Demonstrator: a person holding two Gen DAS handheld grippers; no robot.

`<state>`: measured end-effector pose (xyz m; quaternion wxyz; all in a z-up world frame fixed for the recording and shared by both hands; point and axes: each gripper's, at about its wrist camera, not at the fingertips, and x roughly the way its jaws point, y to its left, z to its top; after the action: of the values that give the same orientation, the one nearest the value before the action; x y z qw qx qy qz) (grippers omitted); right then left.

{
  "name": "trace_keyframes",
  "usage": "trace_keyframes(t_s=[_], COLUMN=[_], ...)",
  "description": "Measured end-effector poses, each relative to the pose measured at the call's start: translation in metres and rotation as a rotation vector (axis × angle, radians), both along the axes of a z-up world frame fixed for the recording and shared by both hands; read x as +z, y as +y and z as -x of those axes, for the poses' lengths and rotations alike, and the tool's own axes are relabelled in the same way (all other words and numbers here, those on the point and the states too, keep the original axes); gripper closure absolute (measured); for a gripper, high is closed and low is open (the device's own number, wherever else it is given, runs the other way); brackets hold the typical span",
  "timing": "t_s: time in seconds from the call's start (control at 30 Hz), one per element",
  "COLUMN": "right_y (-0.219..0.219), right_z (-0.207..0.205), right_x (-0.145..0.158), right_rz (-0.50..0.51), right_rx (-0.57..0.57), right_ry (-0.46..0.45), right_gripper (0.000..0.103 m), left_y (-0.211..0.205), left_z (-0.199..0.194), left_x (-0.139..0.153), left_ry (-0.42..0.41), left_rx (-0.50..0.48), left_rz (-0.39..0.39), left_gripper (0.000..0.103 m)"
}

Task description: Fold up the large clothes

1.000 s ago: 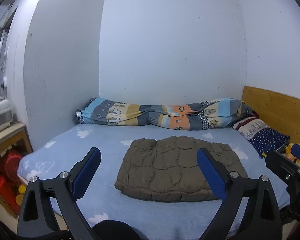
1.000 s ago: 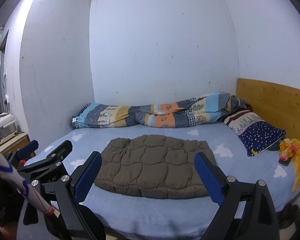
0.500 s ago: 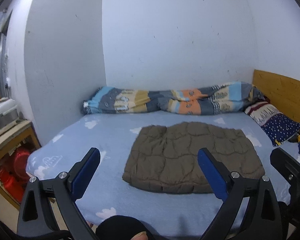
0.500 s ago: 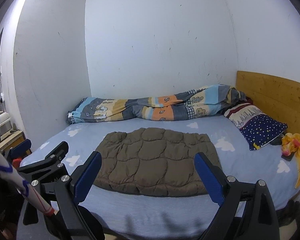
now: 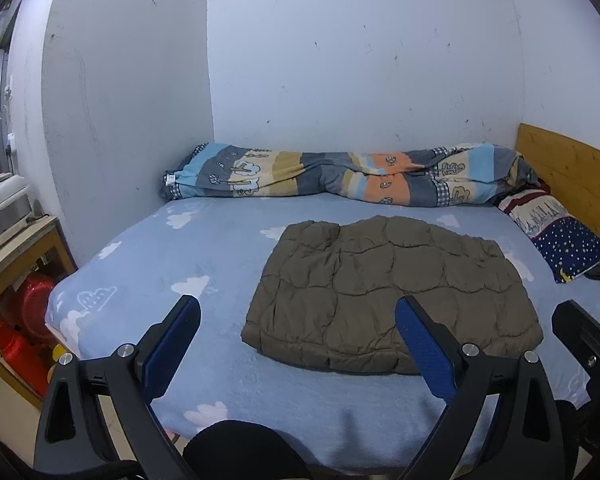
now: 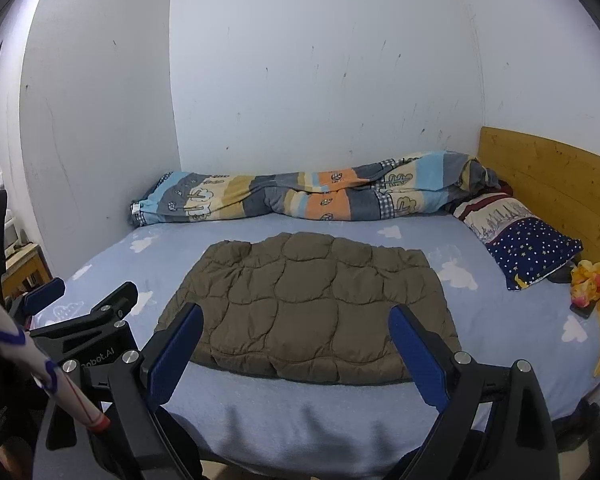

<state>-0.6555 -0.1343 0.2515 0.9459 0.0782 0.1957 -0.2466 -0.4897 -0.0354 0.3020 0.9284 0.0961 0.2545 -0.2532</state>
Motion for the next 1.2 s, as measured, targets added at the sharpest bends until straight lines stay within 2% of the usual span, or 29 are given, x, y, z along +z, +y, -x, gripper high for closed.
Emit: trace_keyframes(t_s=[0.43, 1.2], right_y=[-0.008, -0.006], right_z=[-0.008, -0.009], right_x=[-0.011, -0.015], right_rz=[-0.027, -0.029], right_rx=[0.005, 0.011], right_ry=[0.028, 0.039], right_gripper=[0.007, 0.007], left_y=[-0.01, -0.011], left_z=[-0.005, -0.001], left_x=[-0.011, -0.012], left_ry=[0.007, -0.007], left_rx=[0.006, -0.012], left_rz=[-0.046, -0.067], left_gripper=[0.006, 0.006])
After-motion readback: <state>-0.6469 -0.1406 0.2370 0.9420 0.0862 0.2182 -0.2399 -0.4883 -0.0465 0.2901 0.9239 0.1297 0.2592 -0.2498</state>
